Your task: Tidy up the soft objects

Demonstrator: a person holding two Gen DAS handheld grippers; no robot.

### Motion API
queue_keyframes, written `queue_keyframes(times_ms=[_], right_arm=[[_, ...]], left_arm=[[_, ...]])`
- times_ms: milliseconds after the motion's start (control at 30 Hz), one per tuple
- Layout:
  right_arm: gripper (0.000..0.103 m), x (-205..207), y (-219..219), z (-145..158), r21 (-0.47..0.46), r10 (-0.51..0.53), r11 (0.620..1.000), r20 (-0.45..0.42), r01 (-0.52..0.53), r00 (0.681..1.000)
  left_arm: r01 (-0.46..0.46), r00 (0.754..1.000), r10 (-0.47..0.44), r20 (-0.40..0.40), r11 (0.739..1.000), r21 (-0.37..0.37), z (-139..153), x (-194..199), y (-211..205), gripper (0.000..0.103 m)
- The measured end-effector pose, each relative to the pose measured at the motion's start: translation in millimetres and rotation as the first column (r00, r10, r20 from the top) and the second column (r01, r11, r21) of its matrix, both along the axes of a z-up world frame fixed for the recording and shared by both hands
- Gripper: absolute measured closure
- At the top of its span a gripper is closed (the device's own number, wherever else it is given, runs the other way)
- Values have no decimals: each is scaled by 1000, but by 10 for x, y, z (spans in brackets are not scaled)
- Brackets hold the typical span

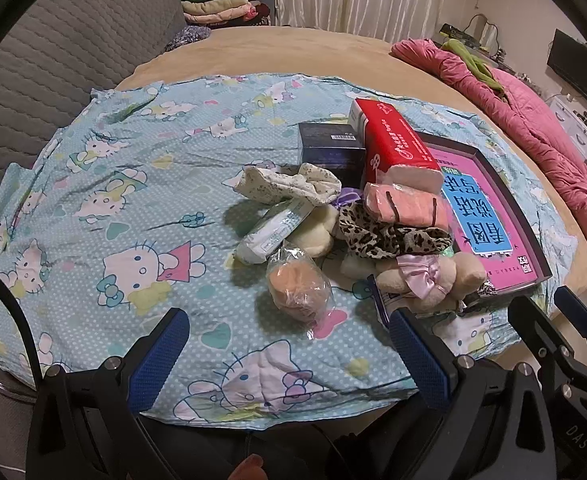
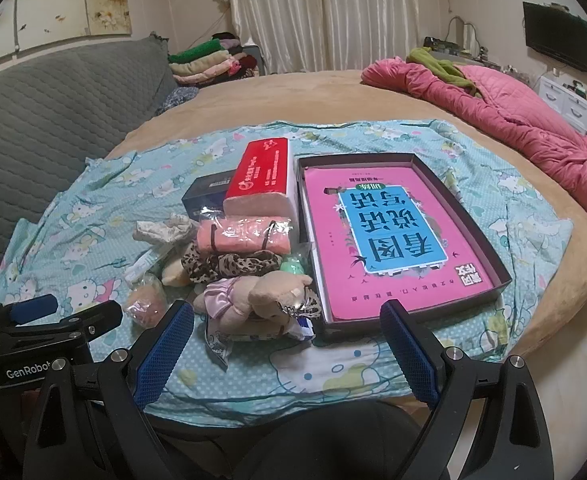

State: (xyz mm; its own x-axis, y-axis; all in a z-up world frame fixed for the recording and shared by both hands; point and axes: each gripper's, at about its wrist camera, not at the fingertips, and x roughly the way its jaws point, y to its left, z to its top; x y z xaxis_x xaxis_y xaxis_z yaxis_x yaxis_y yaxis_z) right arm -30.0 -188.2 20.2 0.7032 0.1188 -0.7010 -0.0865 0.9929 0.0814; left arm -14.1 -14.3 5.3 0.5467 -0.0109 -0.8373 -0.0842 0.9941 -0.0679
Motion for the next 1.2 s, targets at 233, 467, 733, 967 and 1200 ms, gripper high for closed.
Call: queue_keyframes(times_ms=[233, 467, 733, 967, 1200], right_arm=[[9, 6, 3, -27, 1, -3, 1000, -7, 3, 1000], [9, 32, -46, -66, 21, -17, 1000, -27, 18, 999], [9, 131, -72, -168, 37, -27, 999, -75, 30, 997], [9, 341, -9, -318, 61, -11, 998, -116, 18, 993], [9, 494, 61, -438, 51, -6, 999, -150, 14, 989]], left_arm=[[2, 1000, -2, -2, 1000, -4, -11, 10, 10, 2], [-2, 1000, 2, -7, 1000, -30, -56, 26, 56, 2], [-33, 998, 28, -53, 994, -105, -247, 84, 249, 2], [-52, 996, 40, -77, 985, -164, -402, 156, 367, 2], [-42, 996, 25, -91, 980, -193, -489, 231, 360, 2]])
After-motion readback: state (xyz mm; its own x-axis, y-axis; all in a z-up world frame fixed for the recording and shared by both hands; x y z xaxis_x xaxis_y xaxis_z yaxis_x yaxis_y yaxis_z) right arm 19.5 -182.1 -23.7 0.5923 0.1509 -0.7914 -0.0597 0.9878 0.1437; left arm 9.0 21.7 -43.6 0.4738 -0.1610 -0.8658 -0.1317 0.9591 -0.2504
